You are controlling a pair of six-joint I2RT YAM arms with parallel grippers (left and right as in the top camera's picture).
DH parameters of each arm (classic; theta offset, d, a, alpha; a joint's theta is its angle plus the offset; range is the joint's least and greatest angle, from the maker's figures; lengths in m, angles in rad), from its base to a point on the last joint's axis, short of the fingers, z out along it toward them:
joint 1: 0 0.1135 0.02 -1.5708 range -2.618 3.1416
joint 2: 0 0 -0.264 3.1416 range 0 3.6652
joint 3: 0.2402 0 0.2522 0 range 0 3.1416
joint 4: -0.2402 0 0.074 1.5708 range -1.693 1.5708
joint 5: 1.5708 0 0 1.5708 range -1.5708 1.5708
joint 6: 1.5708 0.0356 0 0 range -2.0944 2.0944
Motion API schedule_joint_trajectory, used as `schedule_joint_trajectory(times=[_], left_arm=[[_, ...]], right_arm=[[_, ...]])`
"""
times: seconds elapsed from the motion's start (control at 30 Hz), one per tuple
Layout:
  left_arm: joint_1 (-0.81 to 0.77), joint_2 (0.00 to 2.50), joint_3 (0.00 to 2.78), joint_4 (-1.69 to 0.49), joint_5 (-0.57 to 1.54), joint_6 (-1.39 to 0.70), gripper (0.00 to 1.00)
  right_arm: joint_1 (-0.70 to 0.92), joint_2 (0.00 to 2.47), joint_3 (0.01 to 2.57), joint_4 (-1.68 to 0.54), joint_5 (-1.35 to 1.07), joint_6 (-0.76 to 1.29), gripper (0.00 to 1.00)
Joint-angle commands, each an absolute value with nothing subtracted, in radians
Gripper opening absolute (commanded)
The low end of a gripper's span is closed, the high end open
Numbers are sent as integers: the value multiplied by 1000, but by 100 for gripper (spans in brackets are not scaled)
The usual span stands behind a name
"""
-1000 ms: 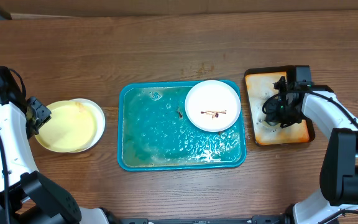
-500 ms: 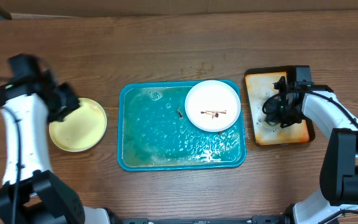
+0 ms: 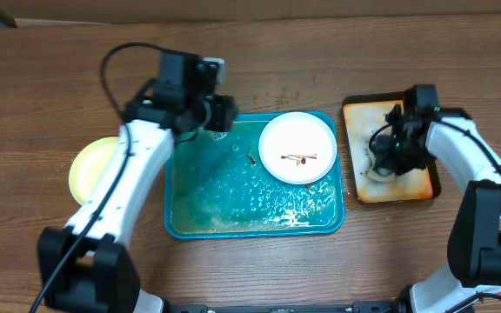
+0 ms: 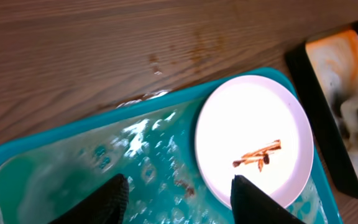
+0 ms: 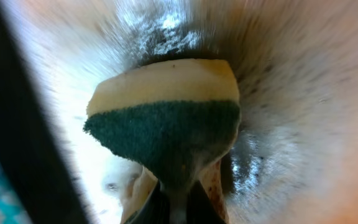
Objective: Clean dirty plates on tray and stack at the side
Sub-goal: 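Grasp the rim of the last white plate on the teal tray with the left gripper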
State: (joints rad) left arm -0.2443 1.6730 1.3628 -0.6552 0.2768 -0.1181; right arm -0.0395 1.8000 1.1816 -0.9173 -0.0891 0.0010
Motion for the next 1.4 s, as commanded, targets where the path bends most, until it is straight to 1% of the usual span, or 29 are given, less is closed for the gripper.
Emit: schedule_joint_trajectory(times=[0.0, 0.07, 0.2, 0.33, 0.5, 0.77, 0.9, 0.97, 1.0, 1.07, 1.3, 1.37], left_arm=[[-306, 1755, 1360, -587, 259, -89, 60], [-329, 1794, 1360, -543, 259, -89, 62], [-360, 1869, 1360, -474, 260, -89, 63], [-380, 1932, 1360, -426, 262, -89, 68], [-403, 1992, 1360, -379, 259, -89, 65], [-413, 2060, 1360, -358, 258, -90, 52], [-413, 2075, 1360, -385, 242, -89, 43], [-413, 2081, 1360, -408, 232, -89, 31], [-413, 2082, 1360, -422, 226, -89, 18], [-412, 2082, 1360, -451, 197, -89, 4], [-412, 2081, 1360, -593, 117, -118, 4], [-411, 2081, 1361, -633, 111, -131, 4]], right_arm=[[-41, 1758, 1293, -950, -91, 8, 4], [-41, 1758, 1294, -962, -91, 8, 4], [-41, 1763, 1262, -964, -90, 7, 5], [-41, 1765, 1221, -947, -89, 7, 6], [-41, 1765, 1168, -922, -87, 8, 7], [-41, 1765, 1117, -899, -87, 8, 7], [-41, 1765, 1117, -896, -88, 8, 7], [-41, 1765, 1117, -896, -87, 8, 7], [-41, 1765, 1117, -896, -87, 8, 7], [-41, 1765, 1117, -896, -87, 8, 7], [-41, 1765, 1117, -891, -88, 8, 7], [-41, 1765, 1117, -892, -88, 8, 4]])
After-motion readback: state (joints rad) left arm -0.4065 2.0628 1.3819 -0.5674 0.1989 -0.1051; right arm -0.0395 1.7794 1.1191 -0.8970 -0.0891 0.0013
